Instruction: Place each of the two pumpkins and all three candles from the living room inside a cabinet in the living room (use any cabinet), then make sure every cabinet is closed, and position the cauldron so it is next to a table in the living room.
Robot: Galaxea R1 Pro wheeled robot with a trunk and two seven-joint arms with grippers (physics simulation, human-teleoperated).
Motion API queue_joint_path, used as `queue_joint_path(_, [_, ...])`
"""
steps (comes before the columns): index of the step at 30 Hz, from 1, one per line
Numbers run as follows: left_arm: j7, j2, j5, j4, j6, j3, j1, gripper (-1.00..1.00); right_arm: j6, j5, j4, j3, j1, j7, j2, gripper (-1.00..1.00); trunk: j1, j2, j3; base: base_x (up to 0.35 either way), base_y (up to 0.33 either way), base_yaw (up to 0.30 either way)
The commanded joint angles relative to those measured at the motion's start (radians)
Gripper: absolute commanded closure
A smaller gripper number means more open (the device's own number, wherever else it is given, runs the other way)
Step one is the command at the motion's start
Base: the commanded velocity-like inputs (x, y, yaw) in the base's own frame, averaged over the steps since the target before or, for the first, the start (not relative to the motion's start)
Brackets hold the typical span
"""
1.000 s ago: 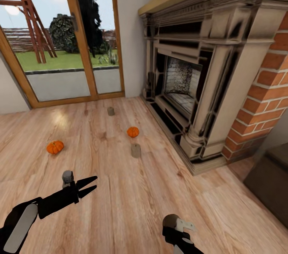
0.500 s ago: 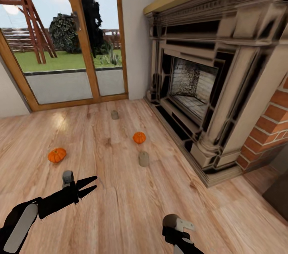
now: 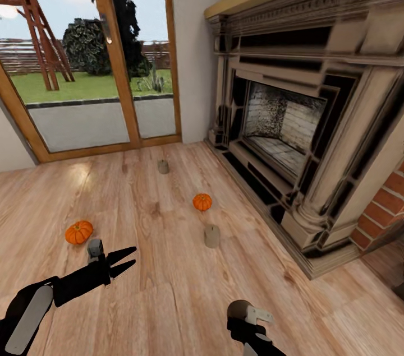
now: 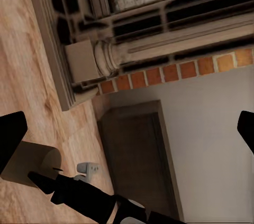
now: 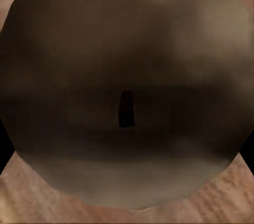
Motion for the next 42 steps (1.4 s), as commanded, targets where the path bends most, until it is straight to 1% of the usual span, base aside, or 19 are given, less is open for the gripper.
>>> queue_joint_path(1, [-0.004,0.0,-0.001,0.0,0.004,0.001,0.0,-1.0,-0.005,-0.009,0.001,0.007,-0.001,0.007,0.0,1.0,0.0,0.0,-0.001,0.262,0.237,-0.26])
queue_joint_path(4, [-0.004,0.0,-0.003,0.0,0.004,0.001,0.0,-1.0,-0.005,-0.009,0.002,0.007,-0.001,0.047,0.0,1.0,0.0,0.0,-0.001,0.262,0.237,-0.279])
queue_joint_path(7, [-0.004,0.0,-0.005,0.0,0.004,0.001,0.0,-1.0,-0.005,-0.01,0.002,0.007,-0.001,0.066,0.0,1.0,0.0,0.0,-0.001,0.262,0.237,-0.29])
queue_joint_path(16, [-0.004,0.0,-0.007,0.0,0.004,0.001,0.0,-1.0,-0.004,-0.014,0.002,0.006,-0.001,0.072,0.0,1.0,0.0,0.0,-0.001,0.19,0.25,-0.294])
queue_joint_path(20, [-0.004,0.0,-0.011,0.0,0.004,0.001,0.0,-1.0,0.02,-0.018,0.0,0.002,-0.001,0.071,0.002,1.0,0.0,0.0,-0.001,0.109,0.263,-0.295])
queue_joint_path(21, [-0.004,0.0,-0.011,0.0,0.004,0.001,0.0,-1.0,0.039,-0.019,0.0,0.0,-0.001,0.071,0.002,1.0,0.0,0.0,-0.001,0.102,0.263,-0.295])
queue_joint_path(23, [-0.004,0.0,-0.013,0.0,0.004,0.001,0.0,-1.0,0.134,-0.02,-0.005,-0.005,-0.001,0.071,0.001,1.0,0.0,0.0,0.0,0.099,0.262,-0.29])
queue_joint_path(25, [-0.004,0.0,-0.014,0.0,0.004,0.001,0.0,-1.0,0.245,-0.022,-0.05,-0.008,-0.001,0.072,0.0,1.0,0.0,0.0,0.001,0.098,0.261,-0.279])
queue_joint_path(27, [-0.004,0.0,-0.015,0.0,0.004,0.001,0.0,-1.0,0.361,-0.024,-0.167,-0.01,-0.001,0.072,0.001,1.0,0.0,0.0,0.002,0.098,0.259,-0.266])
queue_joint_path(28, [-0.004,0.0,-0.015,0.0,0.004,0.001,0.0,-1.0,0.451,-0.027,-0.298,-0.011,-0.001,0.072,-0.002,1.0,0.0,0.0,0.003,0.098,0.257,-0.259])
queue_joint_path(29, [-0.004,0.001,-0.015,0.0,0.004,0.001,0.0,-1.0,0.483,-0.029,-0.343,-0.011,0.001,0.072,-0.006,1.0,0.0,0.0,0.004,0.098,0.255,-0.258])
queue_joint_path(32, [-0.003,0.001,-0.016,0.0,0.004,0.001,0.0,-1.0,0.663,-0.07,-0.605,-0.024,0.003,0.071,-0.064,1.0,0.0,0.0,0.007,0.098,0.243,-0.256])
queue_joint_path(33, [-0.003,0.001,-0.016,0.0,0.004,0.001,0.0,-1.0,0.722,-0.113,-0.709,-0.052,0.004,0.071,-0.097,1.0,0.0,0.0,0.008,0.097,0.228,-0.255])
queue_joint_path(34, [-0.003,0.002,-0.016,0.0,0.004,0.002,0.0,-1.0,0.753,-0.144,-0.761,-0.071,0.004,0.071,-0.121,1.0,0.0,0.0,0.008,0.097,0.223,-0.255])
queue_joint_path(35, [-0.003,0.002,-0.016,0.0,0.004,0.002,0.0,-1.0,0.793,-0.191,-0.81,-0.09,0.004,0.072,-0.156,1.0,0.0,0.0,0.009,0.097,0.215,-0.255])
queue_joint_path(37, [-0.003,0.002,-0.017,0.0,0.004,0.002,0.0,-1.0,0.82,-0.248,-0.836,-0.102,0.005,0.078,-0.195,1.0,0.0,0.0,0.011,0.098,0.207,-0.255])
queue_joint_path(39, [-0.002,0.002,-0.017,0.0,0.004,0.002,0.0,-1.0,0.831,-0.289,-0.836,-0.106,0.007,0.104,-0.223,1.0,0.0,0.0,0.013,0.112,0.18,-0.255])
queue_joint_path(40, [-0.002,0.002,-0.017,0.0,0.004,0.002,0.0,-1.0,0.833,-0.3,-0.83,-0.108,0.007,0.128,-0.233,1.0,0.0,0.0,0.014,0.125,0.152,-0.255])
queue_joint_path(42, [-0.001,0.002,-0.018,0.0,0.004,0.002,0.0,-1.0,0.836,-0.309,-0.803,-0.111,0.008,0.217,-0.251,1.0,0.0,0.0,0.016,0.134,0.089,-0.255])
